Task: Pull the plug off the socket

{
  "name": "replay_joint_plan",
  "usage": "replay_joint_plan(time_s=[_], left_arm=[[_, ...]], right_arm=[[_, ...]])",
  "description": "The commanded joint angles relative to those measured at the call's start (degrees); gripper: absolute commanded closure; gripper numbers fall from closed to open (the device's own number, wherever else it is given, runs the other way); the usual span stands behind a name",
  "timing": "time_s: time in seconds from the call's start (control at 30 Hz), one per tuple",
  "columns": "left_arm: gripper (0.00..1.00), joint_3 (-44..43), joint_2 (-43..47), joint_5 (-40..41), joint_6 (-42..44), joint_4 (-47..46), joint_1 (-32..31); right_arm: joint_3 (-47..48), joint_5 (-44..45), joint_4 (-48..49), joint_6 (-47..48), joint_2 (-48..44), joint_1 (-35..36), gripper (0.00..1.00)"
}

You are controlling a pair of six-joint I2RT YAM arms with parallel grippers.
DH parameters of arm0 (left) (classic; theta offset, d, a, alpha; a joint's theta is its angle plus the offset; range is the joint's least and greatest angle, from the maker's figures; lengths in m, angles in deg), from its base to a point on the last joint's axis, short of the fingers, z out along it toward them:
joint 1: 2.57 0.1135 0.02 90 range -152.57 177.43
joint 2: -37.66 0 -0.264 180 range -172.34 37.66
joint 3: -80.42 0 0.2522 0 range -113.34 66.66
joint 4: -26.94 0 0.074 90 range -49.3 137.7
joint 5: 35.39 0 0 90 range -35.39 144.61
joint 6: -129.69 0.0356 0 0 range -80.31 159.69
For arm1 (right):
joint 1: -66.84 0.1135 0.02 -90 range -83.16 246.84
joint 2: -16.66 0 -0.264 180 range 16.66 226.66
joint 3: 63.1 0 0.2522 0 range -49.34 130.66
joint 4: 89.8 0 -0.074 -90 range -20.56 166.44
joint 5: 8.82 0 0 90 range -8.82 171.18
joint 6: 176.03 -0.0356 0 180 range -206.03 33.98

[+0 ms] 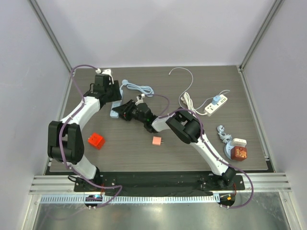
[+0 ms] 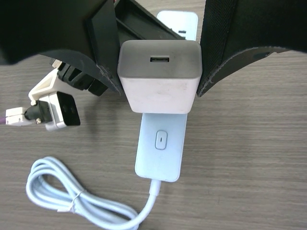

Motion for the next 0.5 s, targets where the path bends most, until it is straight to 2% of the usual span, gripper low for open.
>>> replay_joint_plan(time_s=[0.0, 0.4, 0.47], left_arm=[[1.00, -4.9, 5.7, -1.8, -1.0, -2.7, -1.8], [1.00, -5.1, 5.4, -3.7, -2.1, -2.5, -1.4], [1.00, -4.8, 6.0, -2.7, -2.2, -2.5, -1.2]], right_arm=[[-1.1, 7.2, -16.9, 0.1, 3.4, -1.4, 0.99], [-0.9, 7.3, -17.8, 0.8, 3.3, -1.3, 0.99], [0.1, 7.0, -18.9, 1.3, 3.4, -1.3, 0.94]])
